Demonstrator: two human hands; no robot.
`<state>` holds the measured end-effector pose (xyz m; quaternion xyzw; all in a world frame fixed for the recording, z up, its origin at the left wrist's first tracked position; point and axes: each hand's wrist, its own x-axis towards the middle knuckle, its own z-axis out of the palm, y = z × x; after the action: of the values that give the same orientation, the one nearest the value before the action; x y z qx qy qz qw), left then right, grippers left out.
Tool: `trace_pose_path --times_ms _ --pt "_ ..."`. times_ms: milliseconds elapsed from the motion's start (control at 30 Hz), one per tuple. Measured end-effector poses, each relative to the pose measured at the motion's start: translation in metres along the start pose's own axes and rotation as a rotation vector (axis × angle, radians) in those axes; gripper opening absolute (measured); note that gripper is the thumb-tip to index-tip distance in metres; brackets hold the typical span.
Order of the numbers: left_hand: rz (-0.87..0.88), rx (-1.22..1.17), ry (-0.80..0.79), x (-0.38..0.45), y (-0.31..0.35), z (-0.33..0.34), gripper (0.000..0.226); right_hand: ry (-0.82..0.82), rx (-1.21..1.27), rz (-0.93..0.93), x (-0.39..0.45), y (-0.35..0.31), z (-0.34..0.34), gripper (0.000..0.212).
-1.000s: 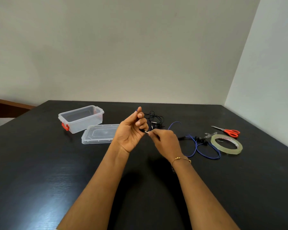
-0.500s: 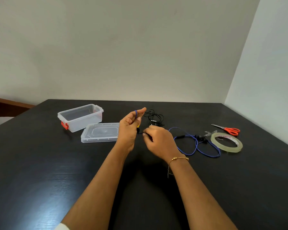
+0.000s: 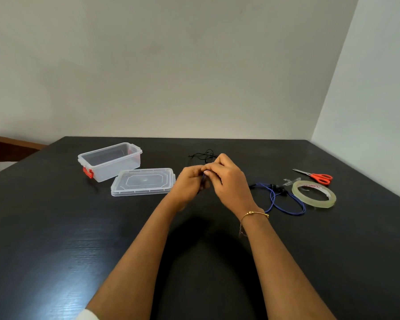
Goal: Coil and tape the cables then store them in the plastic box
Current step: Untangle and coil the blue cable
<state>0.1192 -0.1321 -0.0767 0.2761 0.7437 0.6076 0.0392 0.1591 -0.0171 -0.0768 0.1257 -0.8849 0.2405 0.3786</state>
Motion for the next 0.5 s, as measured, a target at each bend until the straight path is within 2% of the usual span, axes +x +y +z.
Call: trace_pose_path --times_ms 133,233,400,500 --pt "-0.106 -0.103 -0.029 -0.004 0.001 -0.005 0.037 0.043 0.091 0.036 0.002 0.004 -0.001 0.013" --pt "-0.171 -0.199 -0.078 -0.005 0.002 -0.005 0.041 0.074 0.057 0.043 0.001 0.006 -0.002 0.014" --pt "-0.129 -0.266 -0.14 -0.001 0.004 -0.004 0.033 0.173 0.088 0.094 0.002 0.013 -0.004 0.013" --pt "-0.15 -0.365 -0.185 -0.002 0.006 -0.006 0.031 0.167 0.207 0.181 0.004 0.013 -0.007 0.013"
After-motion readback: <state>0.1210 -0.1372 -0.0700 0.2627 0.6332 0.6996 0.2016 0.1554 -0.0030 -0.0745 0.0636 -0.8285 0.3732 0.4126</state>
